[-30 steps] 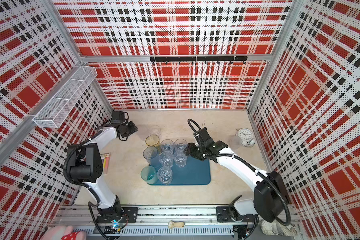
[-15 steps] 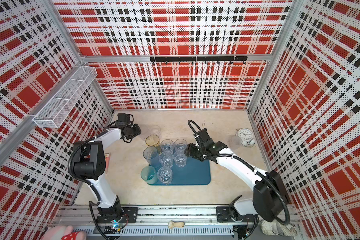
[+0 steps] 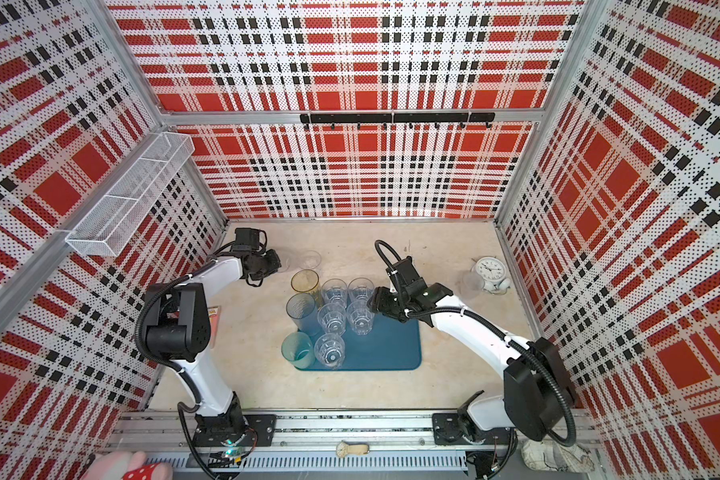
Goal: Place the glasses into the tray
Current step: Pick up the glass from the top-left of the table.
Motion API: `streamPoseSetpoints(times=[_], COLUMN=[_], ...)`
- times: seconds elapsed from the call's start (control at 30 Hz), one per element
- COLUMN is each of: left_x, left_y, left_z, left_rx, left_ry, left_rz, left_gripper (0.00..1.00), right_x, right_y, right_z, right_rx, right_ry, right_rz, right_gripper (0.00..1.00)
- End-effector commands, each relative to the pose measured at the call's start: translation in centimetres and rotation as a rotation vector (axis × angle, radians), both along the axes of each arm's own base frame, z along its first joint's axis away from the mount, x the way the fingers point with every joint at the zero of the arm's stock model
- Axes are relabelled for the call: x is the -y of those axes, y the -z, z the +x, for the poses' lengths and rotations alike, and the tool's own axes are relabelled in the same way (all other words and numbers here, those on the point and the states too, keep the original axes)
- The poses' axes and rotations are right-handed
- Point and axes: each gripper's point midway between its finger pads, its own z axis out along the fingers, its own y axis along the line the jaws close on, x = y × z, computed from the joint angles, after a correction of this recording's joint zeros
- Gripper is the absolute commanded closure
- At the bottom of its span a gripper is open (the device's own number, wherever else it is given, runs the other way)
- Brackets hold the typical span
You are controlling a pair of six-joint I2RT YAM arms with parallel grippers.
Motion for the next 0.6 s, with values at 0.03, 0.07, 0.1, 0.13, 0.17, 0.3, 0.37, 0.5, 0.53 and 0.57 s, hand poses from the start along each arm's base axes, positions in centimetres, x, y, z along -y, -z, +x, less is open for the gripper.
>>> streamPoseSetpoints(times=[0.03,0.07,0.1,0.13,0.17,0.3,0.37,0.5,0.53,0.57], left_x=[-0.1,0.0,0.1,0.4,0.8,3.0,4.3,9.4,11.7,13.8], left_y=[-6.4,-7.6,-8.7,-10.1,-11.7,-17.7,-20.9,-24.1,-24.4,-24.4], left_z=[0.9,1.0,1.0,1.0,0.9,0.5,0.0,-1.3,-1.8,-2.4], left_rx=[0.136,0.16,0.177,0.2,0.227,0.318,0.372,0.42,0.426,0.42], left_ry=[0.004,0.002,0.001,0.002,0.005,0.031,0.045,0.138,0.184,0.223], left_rz=[0.009,0.008,0.019,0.04,0.059,0.101,0.113,0.068,0.044,0.026], left_gripper=[1.0,1.0,1.0,1.0,1.0,1.0,1.0,1.0,1.0,1.0], right_x=[-0.2,-0.2,-0.2,-0.1,0.0,0.4,0.8,1.2,1.4,1.7], right_y=[-0.4,-0.7,-0.9,-1.4,-1.8,-3.5,-5.0,-9.2,-10.2,-11.2], right_z=[0.4,0.4,0.5,0.8,0.9,1.7,2.3,3.7,3.9,4.1], right_rx=[0.01,0.016,0.024,0.036,0.047,0.09,0.127,0.223,0.244,0.267], right_ry=[-0.003,-0.002,-0.002,-0.001,0.002,0.011,0.019,0.028,0.028,0.031], right_rz=[0.006,0.005,0.001,-0.004,-0.012,-0.039,-0.05,-0.041,-0.052,-0.066], right_gripper=[0.38,0.38,0.38,0.38,0.38,0.38,0.38,0.37,0.37,0.37])
